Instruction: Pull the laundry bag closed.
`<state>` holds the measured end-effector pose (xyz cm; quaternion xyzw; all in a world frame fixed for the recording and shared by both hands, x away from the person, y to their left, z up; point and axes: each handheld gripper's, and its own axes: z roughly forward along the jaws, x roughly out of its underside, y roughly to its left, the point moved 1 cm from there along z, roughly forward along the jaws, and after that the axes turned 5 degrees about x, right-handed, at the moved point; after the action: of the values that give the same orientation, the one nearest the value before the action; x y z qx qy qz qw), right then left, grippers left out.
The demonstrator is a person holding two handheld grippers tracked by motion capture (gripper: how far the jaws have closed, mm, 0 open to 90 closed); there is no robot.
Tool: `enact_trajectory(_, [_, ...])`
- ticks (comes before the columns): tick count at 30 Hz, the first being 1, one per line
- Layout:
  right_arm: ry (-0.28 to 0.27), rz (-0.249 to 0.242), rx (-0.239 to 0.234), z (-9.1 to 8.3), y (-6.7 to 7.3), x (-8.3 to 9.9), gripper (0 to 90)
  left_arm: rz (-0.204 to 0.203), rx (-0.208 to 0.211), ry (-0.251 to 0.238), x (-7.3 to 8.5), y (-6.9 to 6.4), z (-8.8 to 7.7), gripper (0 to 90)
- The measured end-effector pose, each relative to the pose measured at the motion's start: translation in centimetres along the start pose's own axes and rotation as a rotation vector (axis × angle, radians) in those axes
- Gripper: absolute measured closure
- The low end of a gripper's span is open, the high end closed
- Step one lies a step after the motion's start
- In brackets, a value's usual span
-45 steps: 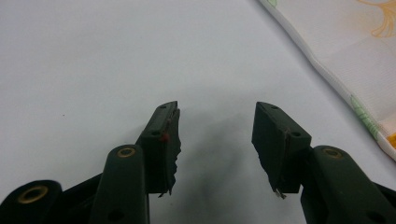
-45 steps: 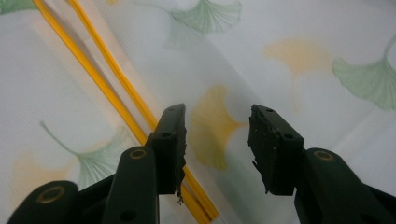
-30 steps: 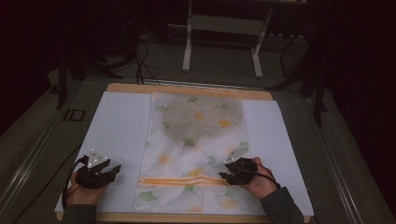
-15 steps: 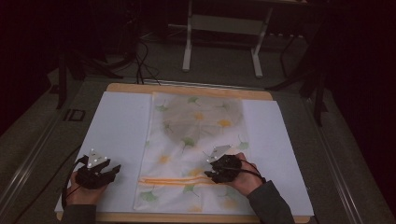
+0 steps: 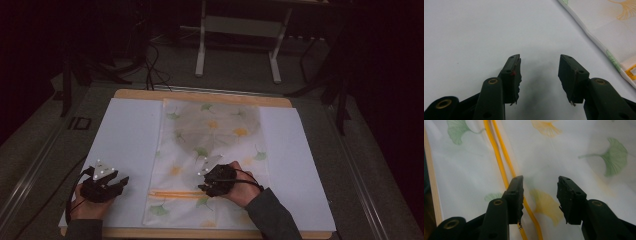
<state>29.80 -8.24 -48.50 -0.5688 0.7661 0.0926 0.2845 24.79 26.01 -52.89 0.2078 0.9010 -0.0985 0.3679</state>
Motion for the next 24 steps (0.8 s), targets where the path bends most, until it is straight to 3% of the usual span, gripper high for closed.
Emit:
enact_trajectory(13, [0.01,-0.076,-0.037,2.2,1.1,-3.0,62.1,0.006,0.001,0.001,0.0,-0.1,0.0,52.7])
enact_trajectory(24, [0.006,-0.117,-0.053,3.3,2.1,-4.2,64.2,0.012,0.004,0.007,0.0,-0.1,0.0,52.7])
